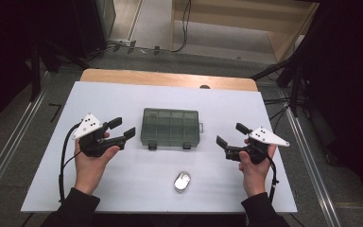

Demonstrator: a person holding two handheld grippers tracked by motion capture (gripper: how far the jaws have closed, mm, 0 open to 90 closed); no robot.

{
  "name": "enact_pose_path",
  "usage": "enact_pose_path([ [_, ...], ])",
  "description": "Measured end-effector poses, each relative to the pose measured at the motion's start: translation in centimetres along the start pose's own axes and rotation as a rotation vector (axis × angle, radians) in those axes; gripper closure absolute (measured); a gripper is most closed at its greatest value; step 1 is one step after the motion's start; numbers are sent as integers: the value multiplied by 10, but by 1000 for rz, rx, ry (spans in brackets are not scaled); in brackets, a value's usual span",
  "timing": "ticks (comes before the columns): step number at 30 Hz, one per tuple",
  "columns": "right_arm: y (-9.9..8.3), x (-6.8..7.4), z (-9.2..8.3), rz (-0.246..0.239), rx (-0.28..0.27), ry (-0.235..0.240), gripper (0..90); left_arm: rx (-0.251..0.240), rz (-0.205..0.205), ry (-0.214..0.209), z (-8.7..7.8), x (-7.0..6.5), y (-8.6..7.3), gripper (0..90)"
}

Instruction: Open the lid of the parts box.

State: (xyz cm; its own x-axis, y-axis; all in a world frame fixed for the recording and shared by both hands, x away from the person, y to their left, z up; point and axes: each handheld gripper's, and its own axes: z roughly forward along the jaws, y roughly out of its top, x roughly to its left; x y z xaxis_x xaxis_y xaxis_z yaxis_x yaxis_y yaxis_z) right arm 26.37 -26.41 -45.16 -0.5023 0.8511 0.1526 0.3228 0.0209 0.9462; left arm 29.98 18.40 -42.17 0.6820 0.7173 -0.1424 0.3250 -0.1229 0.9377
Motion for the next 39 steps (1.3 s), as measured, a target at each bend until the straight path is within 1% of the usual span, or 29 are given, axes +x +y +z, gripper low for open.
enact_pose_path([
  [1,1,0,2,7,-5,2,203,3,-10,-6,3,1,0,425],
  [2,1,0,5,9,-4,14,189,4,-15,-7,4,2,0,446],
  [4,0,1,11,15,19,4,234,7,-17,-11,5,2,0,519],
  [5,-1,2,14,19,23,6,277,10,-19,-12,6,2,0,552],
  [6,-1,2,16,21,25,24,331,16,-17,-13,8,1,0,589],
  [8,-2,5,20,12,30,49,409,47,-3,-13,13,2,-2,643],
  [9,-2,6,22,0,36,56,463,55,-7,-13,15,2,-3,677],
  [10,-2,6,22,0,36,56,463,55,-7,-13,15,2,-3,713],
  [11,-2,7,26,-14,43,78,553,63,-11,-18,17,3,-3,741],
  [12,-2,8,28,-16,46,83,587,74,-20,-27,20,5,-5,768],
  [13,-2,8,30,-18,52,91,643,74,-20,-27,20,5,-5,795],
  [15,0,10,34,-30,66,100,706,85,-26,-41,26,6,-7,845],
  [17,1,11,39,-45,85,106,771,90,-28,-59,30,6,-8,885],
  [20,1,13,46,-64,127,106,846,111,-26,-69,35,6,-11,894],
  [22,1,15,50,-74,148,112,878,120,-23,-70,37,7,-11,894],
  [23,1,15,50,-74,148,112,878,126,-23,-72,39,7,-13,894],
  [24,-1,16,54,-82,167,125,881,136,-22,-75,41,7,-14,895],
  [25,-3,16,56,-82,181,127,881,150,-21,-84,44,8,-16,895],
  [27,-4,16,58,-84,191,131,881,157,-25,-90,45,8,-16,895],
  [28,-8,16,62,-89,209,140,881,162,-25,-94,46,8,-17,895],
  [29,-10,16,63,-86,222,134,882,178,-18,-89,48,9,-19,895],
  [31,-12,15,64,-88,231,129,882,184,-19,-93,48,9,-21,895],
  [32,-16,14,65,-79,242,137,883,192,-20,-94,49,10,-22,895],
  [33,-19,14,65,-81,251,130,882,206,-23,-88,49,12,-25,896],
  [34,-22,13,65,-80,256,127,882,206,-23,-88,49,12,-25,896],
  [35,-24,12,65,-71,258,130,882,204,-33,-94,49,13,-27,896],
  [36,-27,11,65,-65,263,130,882,213,-38,-95,48,14,-32,896],
  [37,-31,10,65,-64,269,129,882,213,-38,-95,48,14,-32,896],
  [39,-36,9,65,-64,286,128,882,231,-41,-95,47,16,-41,896],
])
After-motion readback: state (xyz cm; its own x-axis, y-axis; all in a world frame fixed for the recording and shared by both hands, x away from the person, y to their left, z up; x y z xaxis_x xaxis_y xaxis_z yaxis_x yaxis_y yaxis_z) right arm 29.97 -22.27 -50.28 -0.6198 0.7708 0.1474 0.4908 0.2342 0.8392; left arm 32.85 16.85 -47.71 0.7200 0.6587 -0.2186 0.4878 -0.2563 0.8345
